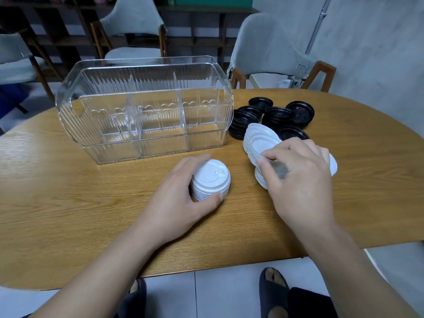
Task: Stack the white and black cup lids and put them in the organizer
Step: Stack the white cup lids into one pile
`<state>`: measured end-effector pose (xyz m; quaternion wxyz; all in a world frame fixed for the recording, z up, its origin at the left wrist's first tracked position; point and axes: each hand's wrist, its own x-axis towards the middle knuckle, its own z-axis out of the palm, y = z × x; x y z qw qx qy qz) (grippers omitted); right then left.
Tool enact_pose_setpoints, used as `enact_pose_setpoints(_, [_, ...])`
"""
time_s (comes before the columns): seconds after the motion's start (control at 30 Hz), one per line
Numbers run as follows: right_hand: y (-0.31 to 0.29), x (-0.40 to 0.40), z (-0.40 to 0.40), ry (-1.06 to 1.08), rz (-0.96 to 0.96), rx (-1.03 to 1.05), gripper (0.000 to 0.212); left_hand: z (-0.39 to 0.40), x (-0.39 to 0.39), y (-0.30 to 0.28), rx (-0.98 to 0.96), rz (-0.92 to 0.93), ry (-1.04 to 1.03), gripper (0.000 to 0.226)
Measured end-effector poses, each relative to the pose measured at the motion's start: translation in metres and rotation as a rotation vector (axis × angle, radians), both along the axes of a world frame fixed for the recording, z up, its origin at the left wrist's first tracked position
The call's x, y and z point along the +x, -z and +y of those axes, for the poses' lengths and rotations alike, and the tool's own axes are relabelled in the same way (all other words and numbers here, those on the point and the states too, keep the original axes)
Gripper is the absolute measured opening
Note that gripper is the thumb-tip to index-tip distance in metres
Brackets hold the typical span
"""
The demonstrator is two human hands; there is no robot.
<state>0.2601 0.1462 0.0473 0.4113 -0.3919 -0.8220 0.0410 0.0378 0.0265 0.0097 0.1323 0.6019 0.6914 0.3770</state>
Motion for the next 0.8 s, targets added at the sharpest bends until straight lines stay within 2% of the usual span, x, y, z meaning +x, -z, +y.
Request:
enact_pose_setpoints(0.23, [-0.003, 0.006, -0.006, 0.047, 0.039, -0.098, 0.016, 0.0, 0.0, 0.0, 0.004, 0.003, -0.002, 0.082])
enact_pose_setpoints(0.4, [-0.008, -0.002, -0.016, -0.088, 0.201, -0.088, 0.007, 0.0, 0.001, -0.001, 0.021, -0.009, -0.009, 0.085])
enact_pose_setpoints(0.53, [-0.012, -0.013, -0.029, -0.228, 0.294, -0.113, 0.004, -0.003, 0.006, -0.006, 0.076, -0.108, -0.003, 0.108])
enact_pose_setpoints(0.63, [-0.013, -0.022, -0.041, -0.322, 0.4, -0.303, 0.005, -0.004, 0.009, -0.012, 0.182, -0.144, 0.009, 0.119])
enact_pose_setpoints(0.8, [-0.015, -0.038, -0.047, -0.474, 0.728, -0.785, 0.027, -0.004, 0.007, -0.014, 0.356, -0.183, -0.011, 0.102])
